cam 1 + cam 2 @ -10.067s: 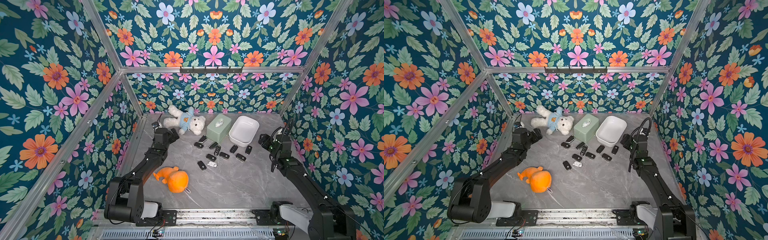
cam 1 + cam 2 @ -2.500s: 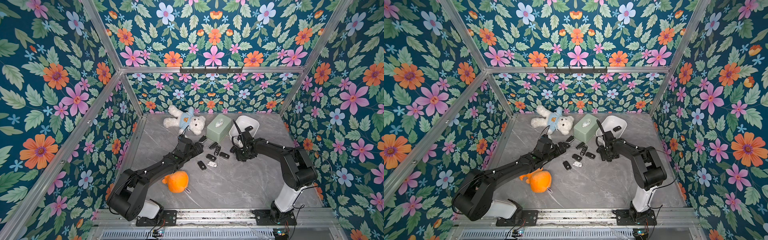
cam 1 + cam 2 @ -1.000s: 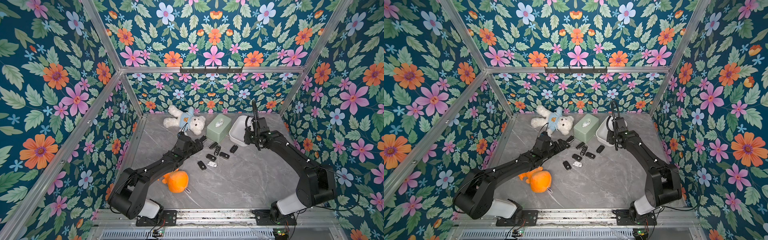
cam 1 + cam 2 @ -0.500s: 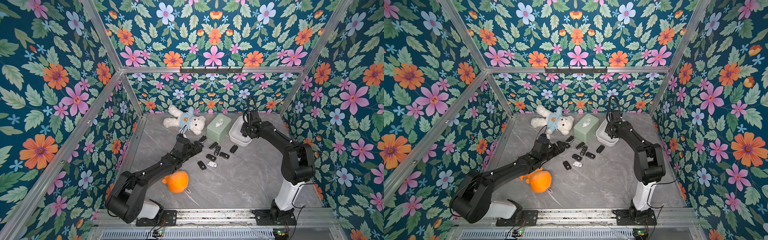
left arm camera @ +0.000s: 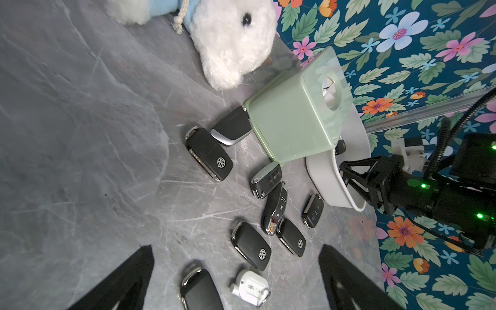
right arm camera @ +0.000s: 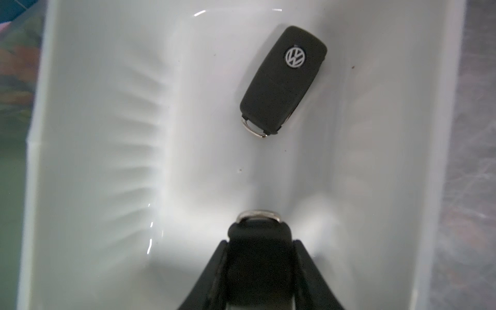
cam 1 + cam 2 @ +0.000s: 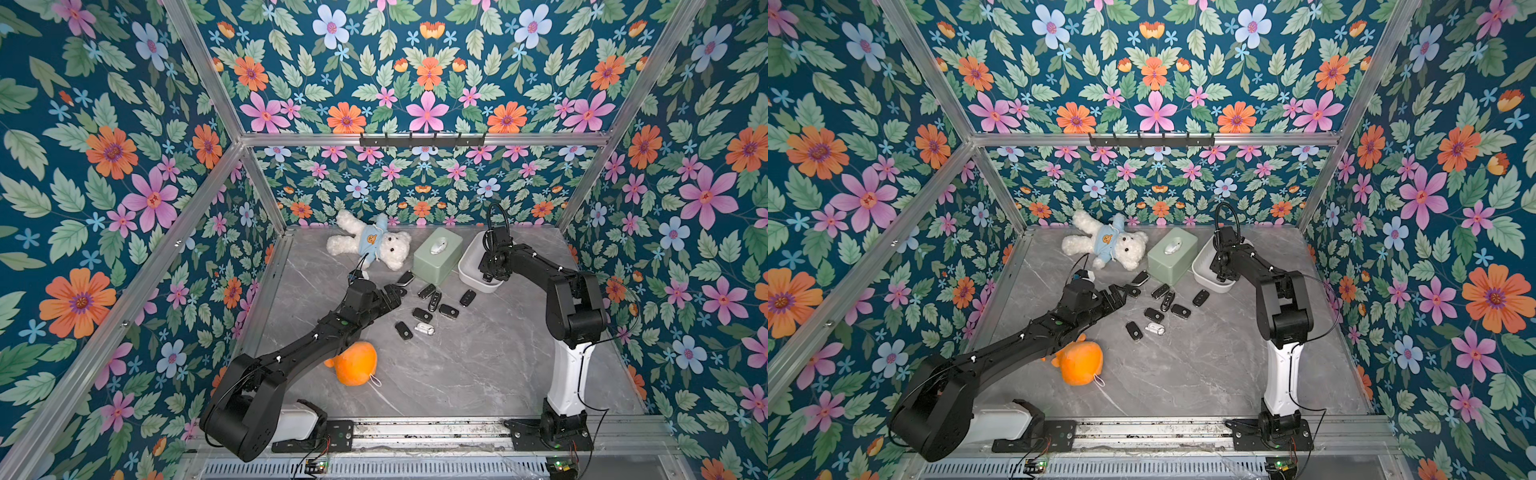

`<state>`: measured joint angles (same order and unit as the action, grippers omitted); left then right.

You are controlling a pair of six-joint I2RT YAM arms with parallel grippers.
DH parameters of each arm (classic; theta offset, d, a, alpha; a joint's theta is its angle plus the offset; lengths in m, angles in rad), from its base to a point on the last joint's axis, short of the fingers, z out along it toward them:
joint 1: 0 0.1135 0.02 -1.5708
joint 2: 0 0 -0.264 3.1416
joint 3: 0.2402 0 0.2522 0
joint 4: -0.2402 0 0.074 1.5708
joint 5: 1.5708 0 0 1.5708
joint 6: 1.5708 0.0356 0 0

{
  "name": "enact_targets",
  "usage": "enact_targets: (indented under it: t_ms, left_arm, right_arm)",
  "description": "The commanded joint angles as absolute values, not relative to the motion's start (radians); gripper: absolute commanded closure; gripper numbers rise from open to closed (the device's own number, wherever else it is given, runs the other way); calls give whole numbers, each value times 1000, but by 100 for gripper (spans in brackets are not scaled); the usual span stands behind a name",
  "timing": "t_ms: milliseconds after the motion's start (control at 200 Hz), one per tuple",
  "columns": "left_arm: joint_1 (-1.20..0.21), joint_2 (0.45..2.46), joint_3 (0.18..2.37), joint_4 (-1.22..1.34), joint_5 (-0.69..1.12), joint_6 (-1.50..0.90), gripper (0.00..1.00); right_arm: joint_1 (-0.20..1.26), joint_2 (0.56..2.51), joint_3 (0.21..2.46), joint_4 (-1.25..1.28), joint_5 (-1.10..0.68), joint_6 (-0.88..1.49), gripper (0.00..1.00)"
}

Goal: Place the car key into the storage box
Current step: Place the car key in the storage box.

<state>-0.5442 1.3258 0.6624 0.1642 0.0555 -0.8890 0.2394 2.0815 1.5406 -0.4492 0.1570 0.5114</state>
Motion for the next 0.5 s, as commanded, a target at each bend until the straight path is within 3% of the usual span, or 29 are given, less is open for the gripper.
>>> enact_targets:
  t_ms: [0,300,495]
  left_arm:
    - [-545,1319,664,153,38,-874,0]
    - [-545,1315,660,152,37,-876,0]
    - [-545,1308,661,148,35,-874,0]
  right_arm:
    - [240,2104,1548,-455,169,544,70]
    - [232,2152,1548,-471,189,562,69]
    - [232,2129,1547,-471,187,558,52]
